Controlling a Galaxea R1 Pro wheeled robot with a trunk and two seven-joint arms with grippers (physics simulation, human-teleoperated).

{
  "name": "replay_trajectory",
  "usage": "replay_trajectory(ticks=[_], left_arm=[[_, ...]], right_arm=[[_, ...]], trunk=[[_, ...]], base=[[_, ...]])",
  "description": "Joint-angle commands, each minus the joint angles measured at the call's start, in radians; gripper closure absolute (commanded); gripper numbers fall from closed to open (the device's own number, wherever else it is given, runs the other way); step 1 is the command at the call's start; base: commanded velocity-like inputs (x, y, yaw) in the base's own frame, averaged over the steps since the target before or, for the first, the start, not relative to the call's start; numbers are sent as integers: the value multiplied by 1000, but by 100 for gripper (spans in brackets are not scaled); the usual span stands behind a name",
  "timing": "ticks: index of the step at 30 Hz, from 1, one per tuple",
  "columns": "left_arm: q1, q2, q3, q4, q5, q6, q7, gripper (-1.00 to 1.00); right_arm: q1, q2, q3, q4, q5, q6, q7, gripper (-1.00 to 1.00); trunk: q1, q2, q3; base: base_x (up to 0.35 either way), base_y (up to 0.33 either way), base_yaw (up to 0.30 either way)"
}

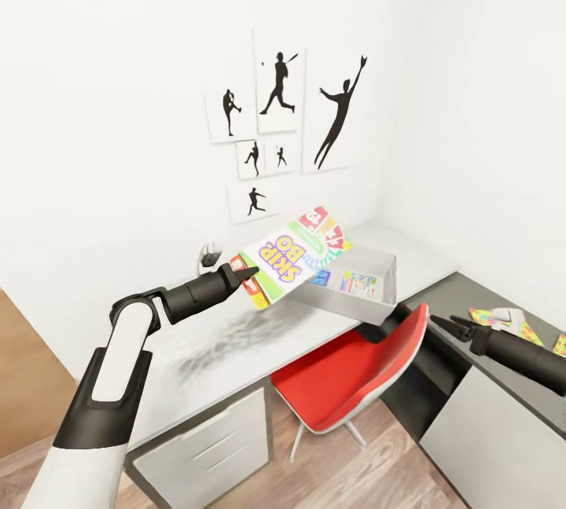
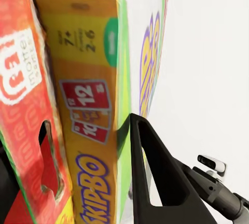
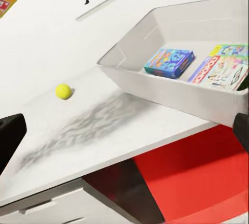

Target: Put all the toys in the child's room - the three board games (two on the bed and one on the table), the two jigsaw puzzles on the table, and the tennis ball on the table - inside the toy box on the table in the child's room.

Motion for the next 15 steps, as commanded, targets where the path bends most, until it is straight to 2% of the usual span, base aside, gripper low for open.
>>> replay_trajectory(ticks=[1,15], left_arm=[[-1,-1,1,0,5,4,-2,100],[-1,-1,1,1,4,4,-1,100]], right_arm=[[-1,0,-1,0,-4,6,1,-100],[0,0,-2,-5,-4,6,2,-100]], trunk=[[1,-2,-2],[1,-2,-2]], base=[[109,-320,0],[127,-315,0]])
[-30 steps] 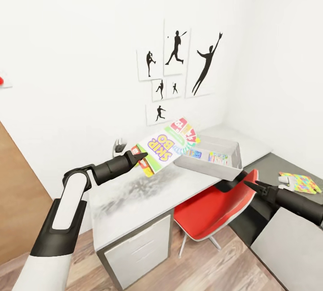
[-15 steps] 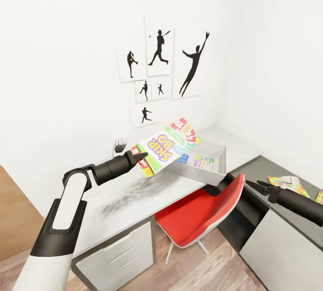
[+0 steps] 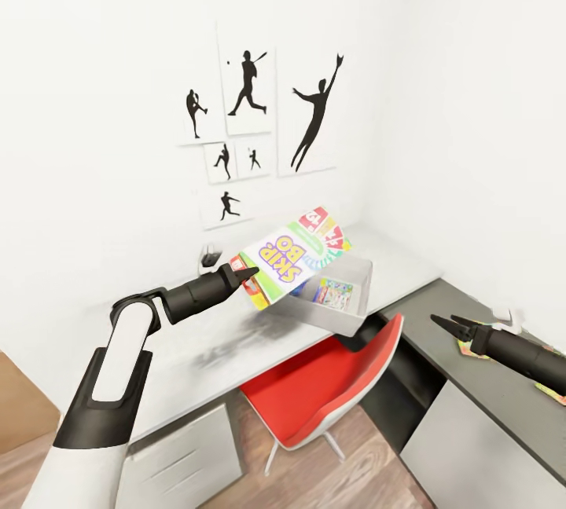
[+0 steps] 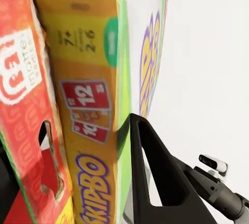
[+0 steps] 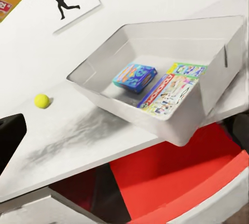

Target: Put all the toys in the child's room - the three board games (two on the bed and one on the table), the two jigsaw puzzles on the table, and the tennis ball on the table - inside the toy box on the table in the child's room.

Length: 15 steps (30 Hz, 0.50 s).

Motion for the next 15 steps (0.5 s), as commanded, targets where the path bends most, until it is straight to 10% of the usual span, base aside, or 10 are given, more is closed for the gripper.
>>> replay_trajectory(ticks=[1,15], left_arm=[[-1,-1,1,0,6,4,-2,100],[-1,-1,1,-1,6,5,-3,100]], right_arm=[[-1,0,-1,0,-4,6,1,-100],[0,0,-1,0,-4,6,1,-100]], trunk=[[1,-2,-2],[1,-2,-2]], base=[[149,-303,0],[161,-283,0]])
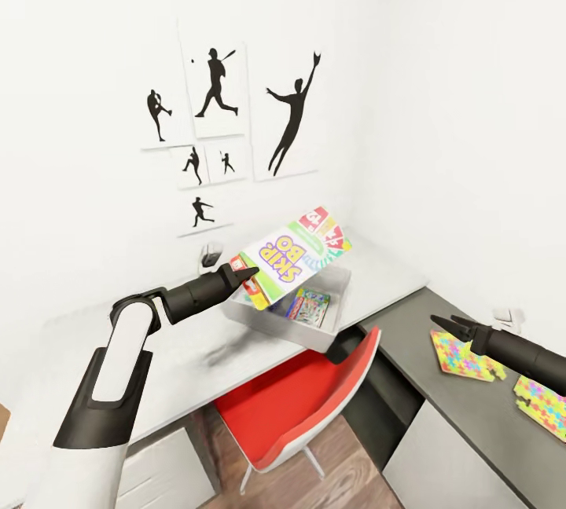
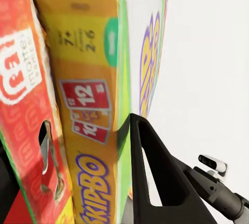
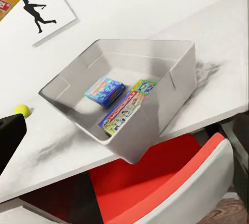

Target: Put all the toys in the child's room - the three board games (two on the bed and one on the table), the two jigsaw puzzles on the table, and the tennis ball on the table - inside the toy box on the table in the child's room.

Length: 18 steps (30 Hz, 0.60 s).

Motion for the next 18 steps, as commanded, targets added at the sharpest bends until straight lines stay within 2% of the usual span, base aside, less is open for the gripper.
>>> replay_trajectory(ticks=[1,8,18], left_arm=[[-1,-1,1,-1,6,4,-2,100],[-1,0,1,-2,6,5,-3,100],[-1,0,1,-3,7,5,-4,100]], right_arm=[[-1,0,-1,0,-4,6,1,-100],[-1,0,-1,0,-3,5,1,-100],[-1,0,-1,0,-3,-3,1,-100]], trunk=[[1,-2,-2],[1,-2,-2],[1,-2,-2]], base=[[157,-209,0],[74,-98,0],[19,-24,0]])
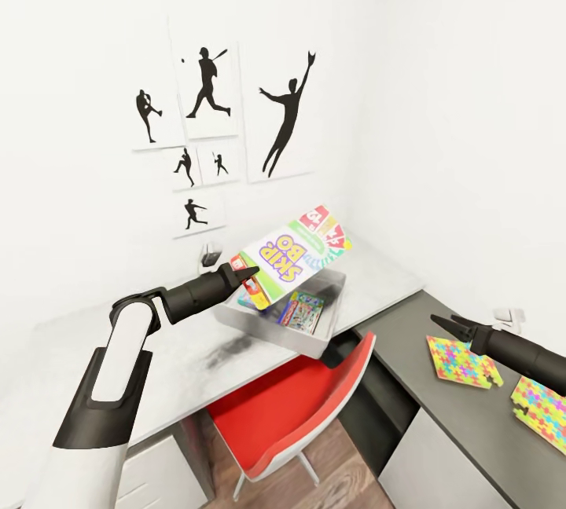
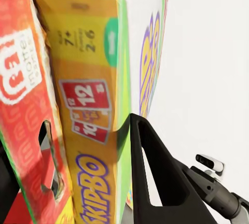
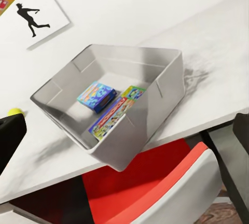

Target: Put all the toys in the child's room - the three board games (two on the bed and one on the table), the two jigsaw puzzles on the table, and the tennis ball on the table - inside the toy box on the table in the child's room.

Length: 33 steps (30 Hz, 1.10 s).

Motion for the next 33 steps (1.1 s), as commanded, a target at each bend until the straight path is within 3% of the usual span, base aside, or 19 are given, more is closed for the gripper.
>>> replay_trajectory(ticks=[1,13,20,33], left_arm=[[-1,-1,1,-1,-1,4,-2,100],[-1,-1,1,-1,-1,3,-1,100],[-1,-5,0,-2,-1,4,-1,100],[-1,-10,-1,-2,0,4,-1,100]], right_arm=[[-1,0,-1,0,-3,3,1,-100],[1,6,0,0,-4,-6,1,-100],[7,10,-1,0,-4,-20,0,-100],[8,11,-1,-1,-3,-28,0,-100]], trunk=[[1,-2,-2],[1,-2,-2],[1,-2,-2],[1,-2,-2]], base=[[28,-7,0],[184,90,6],[244,134,157],[52,29,70]])
